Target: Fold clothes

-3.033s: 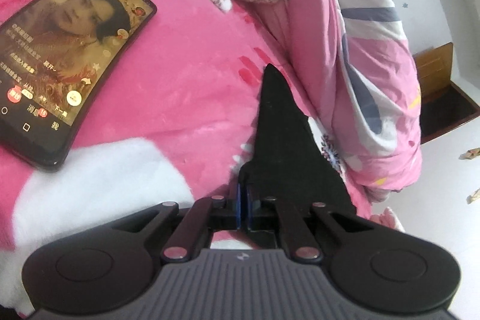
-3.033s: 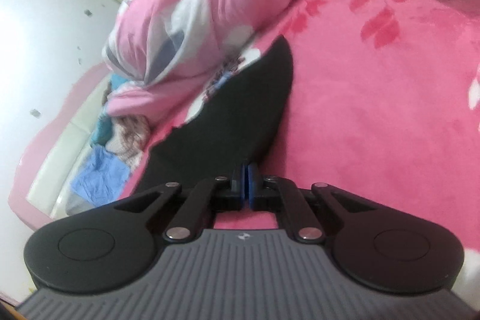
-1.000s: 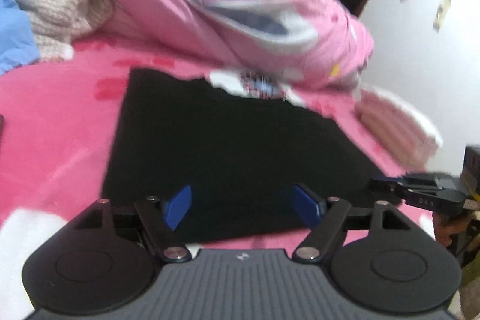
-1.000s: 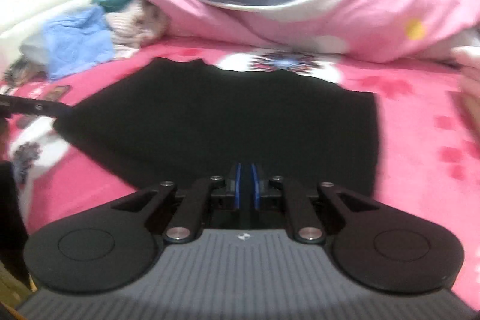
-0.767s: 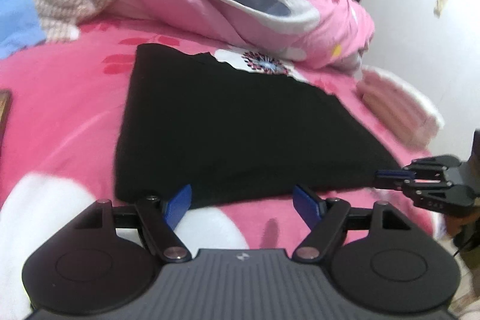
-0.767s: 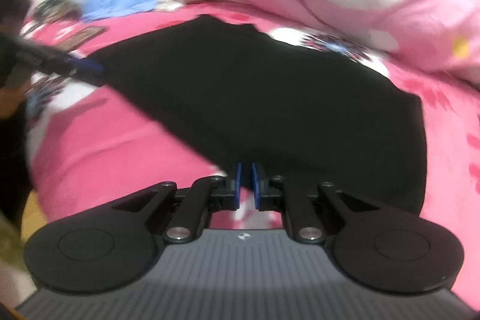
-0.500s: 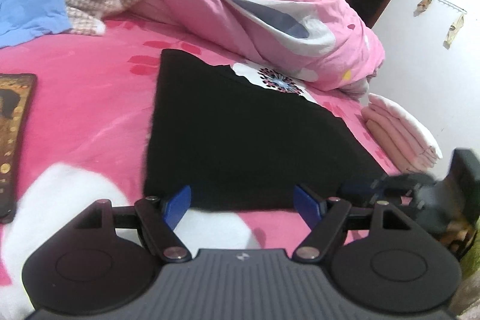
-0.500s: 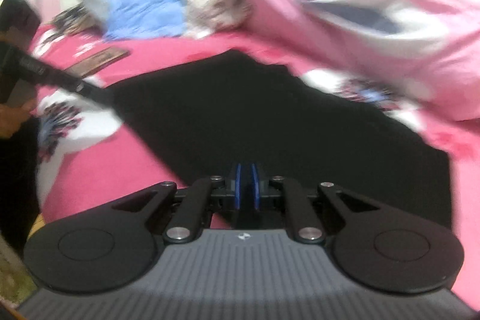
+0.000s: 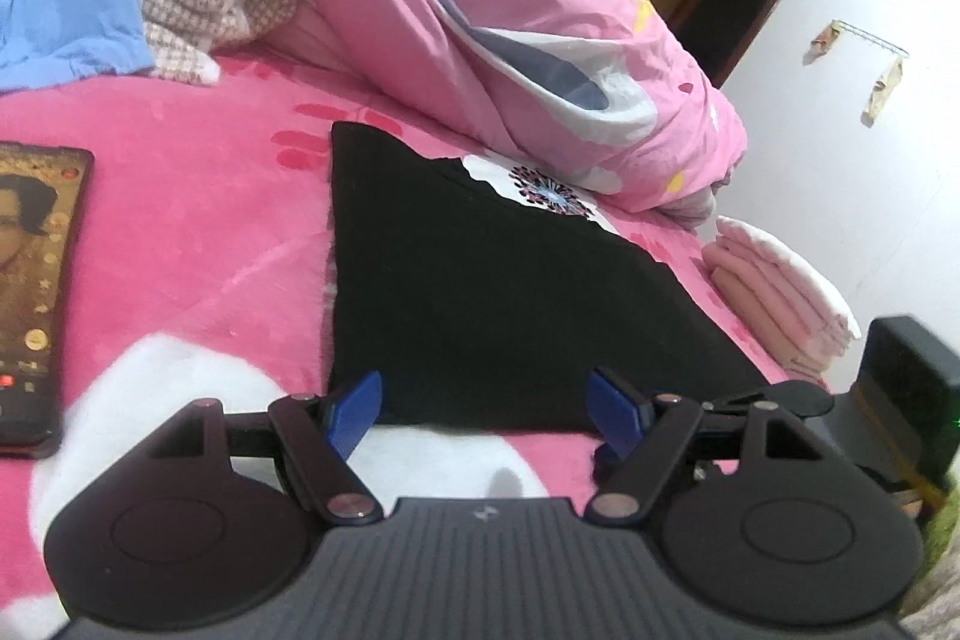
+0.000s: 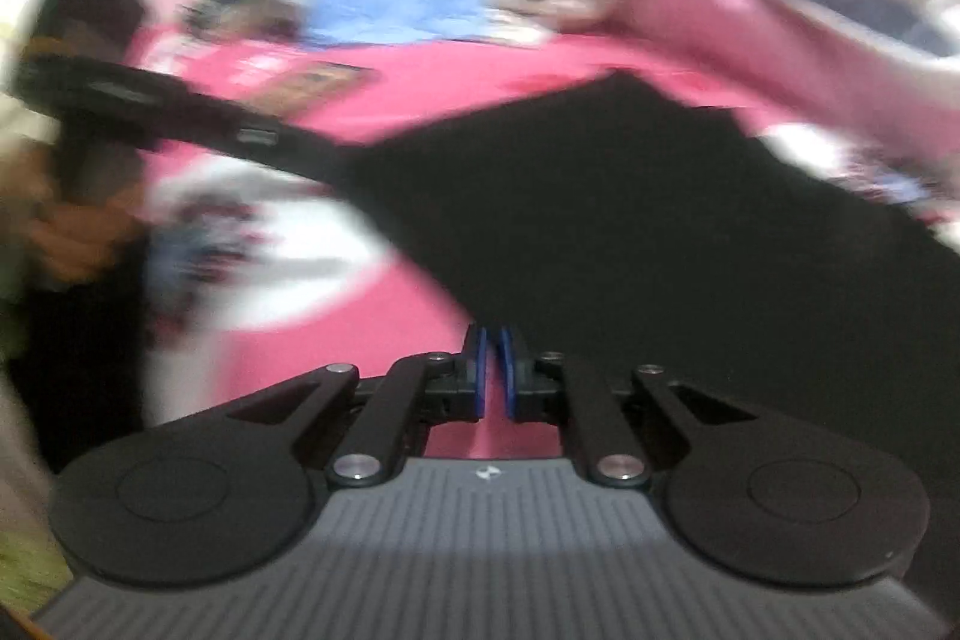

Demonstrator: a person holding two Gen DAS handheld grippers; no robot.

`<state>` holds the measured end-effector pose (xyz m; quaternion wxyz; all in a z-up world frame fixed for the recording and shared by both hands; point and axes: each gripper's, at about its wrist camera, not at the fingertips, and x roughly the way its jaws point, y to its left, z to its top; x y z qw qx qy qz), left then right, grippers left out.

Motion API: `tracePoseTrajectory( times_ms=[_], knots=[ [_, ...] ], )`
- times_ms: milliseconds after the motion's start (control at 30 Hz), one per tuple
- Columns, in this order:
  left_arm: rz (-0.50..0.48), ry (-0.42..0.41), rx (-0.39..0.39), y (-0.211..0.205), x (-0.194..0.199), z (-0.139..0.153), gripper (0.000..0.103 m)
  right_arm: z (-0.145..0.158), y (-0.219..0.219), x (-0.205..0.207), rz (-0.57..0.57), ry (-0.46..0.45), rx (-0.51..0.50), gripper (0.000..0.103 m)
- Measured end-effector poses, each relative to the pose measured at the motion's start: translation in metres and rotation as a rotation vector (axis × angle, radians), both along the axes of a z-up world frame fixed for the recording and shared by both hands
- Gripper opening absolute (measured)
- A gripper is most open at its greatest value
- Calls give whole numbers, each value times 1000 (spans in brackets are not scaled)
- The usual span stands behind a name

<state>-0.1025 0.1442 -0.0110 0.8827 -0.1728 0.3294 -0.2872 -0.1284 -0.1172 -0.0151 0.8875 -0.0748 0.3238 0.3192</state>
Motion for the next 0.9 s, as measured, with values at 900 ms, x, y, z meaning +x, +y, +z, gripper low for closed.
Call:
tracePoseTrajectory(
  times_ms=[900],
  knots=[
    [-66,56,92,-80,81,5,82,19,-164,-3,-744,-75,274,7]
  ],
)
